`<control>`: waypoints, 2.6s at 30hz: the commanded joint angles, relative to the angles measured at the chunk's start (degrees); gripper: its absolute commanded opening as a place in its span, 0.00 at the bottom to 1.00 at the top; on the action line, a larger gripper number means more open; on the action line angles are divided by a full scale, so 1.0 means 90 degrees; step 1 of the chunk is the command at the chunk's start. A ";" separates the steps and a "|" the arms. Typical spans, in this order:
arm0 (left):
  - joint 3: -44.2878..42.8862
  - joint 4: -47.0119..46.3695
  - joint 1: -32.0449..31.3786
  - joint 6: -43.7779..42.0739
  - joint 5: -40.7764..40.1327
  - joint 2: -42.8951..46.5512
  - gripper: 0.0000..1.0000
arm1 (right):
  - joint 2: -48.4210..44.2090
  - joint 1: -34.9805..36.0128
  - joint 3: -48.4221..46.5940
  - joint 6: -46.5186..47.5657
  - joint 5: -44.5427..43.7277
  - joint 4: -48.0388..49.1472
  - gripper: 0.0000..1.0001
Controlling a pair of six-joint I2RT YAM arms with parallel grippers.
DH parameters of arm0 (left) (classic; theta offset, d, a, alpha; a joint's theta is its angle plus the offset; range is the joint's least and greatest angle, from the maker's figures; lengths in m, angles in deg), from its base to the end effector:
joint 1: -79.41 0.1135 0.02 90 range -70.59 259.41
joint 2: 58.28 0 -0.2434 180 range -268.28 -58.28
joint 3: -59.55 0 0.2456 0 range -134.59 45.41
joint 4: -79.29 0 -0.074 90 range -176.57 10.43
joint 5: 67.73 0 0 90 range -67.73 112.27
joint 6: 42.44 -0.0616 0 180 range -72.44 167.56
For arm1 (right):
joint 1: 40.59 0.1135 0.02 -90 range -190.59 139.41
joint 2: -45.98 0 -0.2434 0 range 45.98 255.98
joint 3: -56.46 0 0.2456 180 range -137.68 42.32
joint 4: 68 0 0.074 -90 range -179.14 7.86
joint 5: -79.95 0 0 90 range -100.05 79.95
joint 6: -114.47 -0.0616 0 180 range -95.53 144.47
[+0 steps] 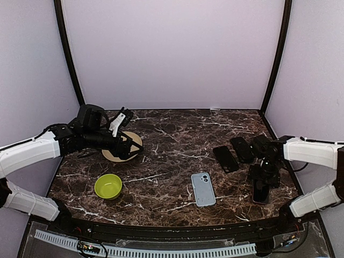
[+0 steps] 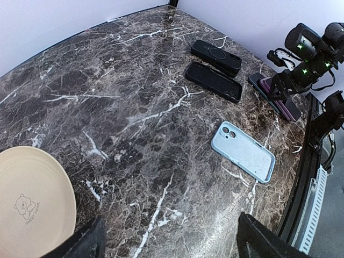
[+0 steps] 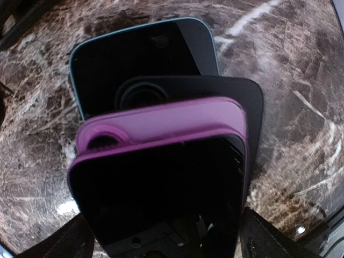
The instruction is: Put the phone into the phone case
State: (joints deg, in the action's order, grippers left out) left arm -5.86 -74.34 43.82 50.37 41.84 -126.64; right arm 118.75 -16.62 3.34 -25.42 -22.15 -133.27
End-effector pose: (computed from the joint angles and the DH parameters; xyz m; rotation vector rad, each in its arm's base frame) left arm 0.2243 -0.1859 0.2624 0.8073 1.9827 -0.7569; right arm 0.1799 0.0658 0.1297 0.6727 2.8613 -0.1707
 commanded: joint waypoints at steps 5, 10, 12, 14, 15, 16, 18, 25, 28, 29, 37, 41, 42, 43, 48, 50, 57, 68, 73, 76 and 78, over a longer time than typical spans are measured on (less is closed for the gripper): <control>0.0110 -0.0077 -0.0020 -0.0068 0.0089 0.0031 0.86 | 0.0029 -0.0092 0.0036 0.0381 0.0051 0.0459 0.63; 0.0110 -0.0078 -0.0020 -0.0076 0.0110 0.0009 0.86 | -0.0052 -0.0093 -0.0001 0.0465 0.0155 0.0416 0.43; 0.0110 -0.0077 -0.0020 -0.0077 0.0107 0.0003 0.86 | -0.0081 -0.0080 -0.0152 0.0546 0.0104 0.0294 0.39; 0.0118 -0.0088 -0.0020 -0.0086 0.0106 -0.0015 0.86 | -0.0102 -0.0007 -0.0345 0.0641 0.0040 0.0104 0.36; 0.0119 -0.0096 -0.0020 -0.0094 0.0090 -0.0019 0.86 | -0.0099 0.0054 -0.0443 0.0648 0.0007 0.0026 0.35; 0.0119 -0.0098 -0.0020 -0.0101 0.0090 -0.0028 0.86 | -0.0086 0.0116 -0.0549 0.0653 -0.0062 -0.0077 0.34; 0.0122 -0.0083 -0.0020 -0.0106 0.0074 -0.0052 0.86 | -0.0039 0.0252 -0.0723 0.0644 -0.0271 -0.0266 0.34; 0.0091 -0.0089 -0.0020 -0.0163 0.0038 -0.0168 0.86 | 0.0157 0.0384 -0.0992 0.0787 -0.0640 -0.0523 0.36; 0.0092 -0.0079 -0.0020 -0.0175 0.0038 -0.0208 0.86 | 0.0202 0.0389 -0.1049 0.0928 -0.0388 -0.0379 0.38; 0.0091 -0.0070 -0.0017 -0.0170 0.0043 -0.0227 0.86 | 0.0228 0.0380 -0.1008 0.0998 -0.0282 -0.0285 0.39; 0.0071 -0.0043 -0.0020 -0.0167 0.0103 -0.0279 0.86 | 0.0881 0.0464 -0.0715 0.1183 0.0213 -0.0025 0.53; 0.0066 -0.0038 -0.0020 -0.0166 0.0138 -0.0292 0.86 | 0.1017 0.0647 -0.0825 0.1047 -0.0028 -0.0154 0.66; 0.0067 -0.0042 -0.0020 -0.0166 0.0144 -0.0289 0.86 | 0.1079 0.0711 -0.0863 0.1015 -0.0098 -0.0199 0.68; 0.0065 -0.0041 -0.0015 -0.0166 0.0147 -0.0286 0.86 | 0.1153 0.0803 -0.0902 0.0979 -0.0164 -0.0234 0.70; 0.0067 -0.0030 -0.0017 -0.0166 0.0183 -0.0305 0.86 | 0.1466 0.1233 -0.1037 0.0781 -0.0290 -0.0298 0.81; 0.0063 -0.0035 -0.0014 -0.0166 0.0202 -0.0310 0.86 | 0.1590 0.1401 -0.1117 0.0719 -0.0304 -0.0316 0.86; 0.0052 -0.0013 -0.0020 -0.0161 0.0278 -0.0343 0.86 | 0.1960 0.2049 -0.1659 0.0384 -0.0556 -0.0645 0.87; 0.0033 0.0028 -0.0012 -0.0159 0.0345 -0.0349 0.86 | 0.1951 0.2230 -0.1562 0.0048 -0.0263 -0.0184 0.90; 0.0032 0.0048 -0.0020 -0.0158 0.0355 -0.0344 0.86 | 0.1912 0.2191 -0.1222 -0.0050 0.0130 0.0339 0.87; 0.0032 0.0055 -0.0020 -0.0165 0.0352 -0.0340 0.86 | 0.2008 0.2191 -0.1108 -0.0162 0.0124 0.0307 0.87; 0.0032 0.0052 -0.0020 -0.0166 0.0360 -0.0335 0.86 | 0.1945 0.2191 -0.1073 -0.0263 -0.0098 0.0125 0.91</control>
State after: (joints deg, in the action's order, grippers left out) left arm -5.64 -74.43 43.84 49.65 44.20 -129.96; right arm 136.39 3.22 -8.34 -25.02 -22.69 -132.22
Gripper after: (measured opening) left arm 0.859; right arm 0.879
